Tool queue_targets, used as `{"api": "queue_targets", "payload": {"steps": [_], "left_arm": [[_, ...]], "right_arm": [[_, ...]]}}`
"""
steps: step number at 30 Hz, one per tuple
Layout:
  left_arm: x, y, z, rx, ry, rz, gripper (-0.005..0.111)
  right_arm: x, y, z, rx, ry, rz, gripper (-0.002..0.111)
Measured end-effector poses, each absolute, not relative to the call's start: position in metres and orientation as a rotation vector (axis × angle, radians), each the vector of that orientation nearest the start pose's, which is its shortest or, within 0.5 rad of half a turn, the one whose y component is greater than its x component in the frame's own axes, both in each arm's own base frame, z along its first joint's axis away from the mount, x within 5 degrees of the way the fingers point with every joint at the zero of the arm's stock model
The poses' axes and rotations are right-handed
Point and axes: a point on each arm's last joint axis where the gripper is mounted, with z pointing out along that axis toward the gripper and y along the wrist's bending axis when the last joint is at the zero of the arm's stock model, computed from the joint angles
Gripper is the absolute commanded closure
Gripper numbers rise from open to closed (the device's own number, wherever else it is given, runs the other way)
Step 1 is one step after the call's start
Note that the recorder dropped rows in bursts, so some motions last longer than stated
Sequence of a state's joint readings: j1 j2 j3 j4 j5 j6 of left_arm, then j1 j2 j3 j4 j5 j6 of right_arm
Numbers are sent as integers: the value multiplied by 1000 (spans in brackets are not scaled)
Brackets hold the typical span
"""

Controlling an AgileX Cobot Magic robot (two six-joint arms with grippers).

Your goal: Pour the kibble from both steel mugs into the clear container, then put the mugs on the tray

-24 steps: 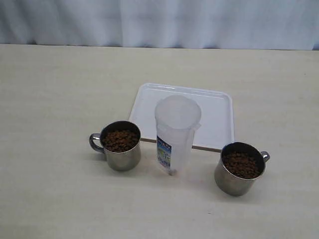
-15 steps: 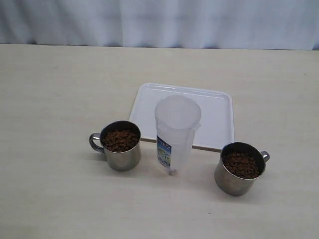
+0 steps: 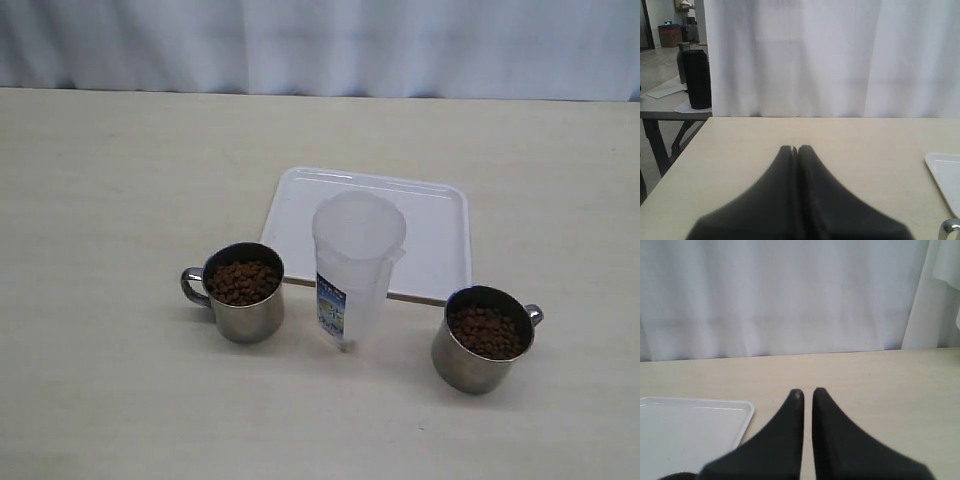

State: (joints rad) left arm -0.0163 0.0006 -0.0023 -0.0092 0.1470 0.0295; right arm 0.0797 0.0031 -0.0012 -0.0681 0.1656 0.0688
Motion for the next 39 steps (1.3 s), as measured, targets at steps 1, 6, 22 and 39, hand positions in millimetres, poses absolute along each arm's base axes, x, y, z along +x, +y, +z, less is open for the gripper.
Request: {"api": "queue_targets", "payload": {"steps": [1, 6, 22, 39], "left_arm": [[56, -1, 201, 31, 1629, 2, 107], [56, -1, 201, 31, 1629, 2, 107], [56, -1, 201, 31, 1629, 2, 107], [56, -1, 201, 31, 1629, 2, 107]], "right_arm": [[56, 4, 199, -56, 1643, 53, 104], [56, 4, 210, -58, 1519, 63, 104], [67, 12, 214, -18, 1531, 254, 104], [99, 76, 149, -647, 2082, 430, 56]]}}
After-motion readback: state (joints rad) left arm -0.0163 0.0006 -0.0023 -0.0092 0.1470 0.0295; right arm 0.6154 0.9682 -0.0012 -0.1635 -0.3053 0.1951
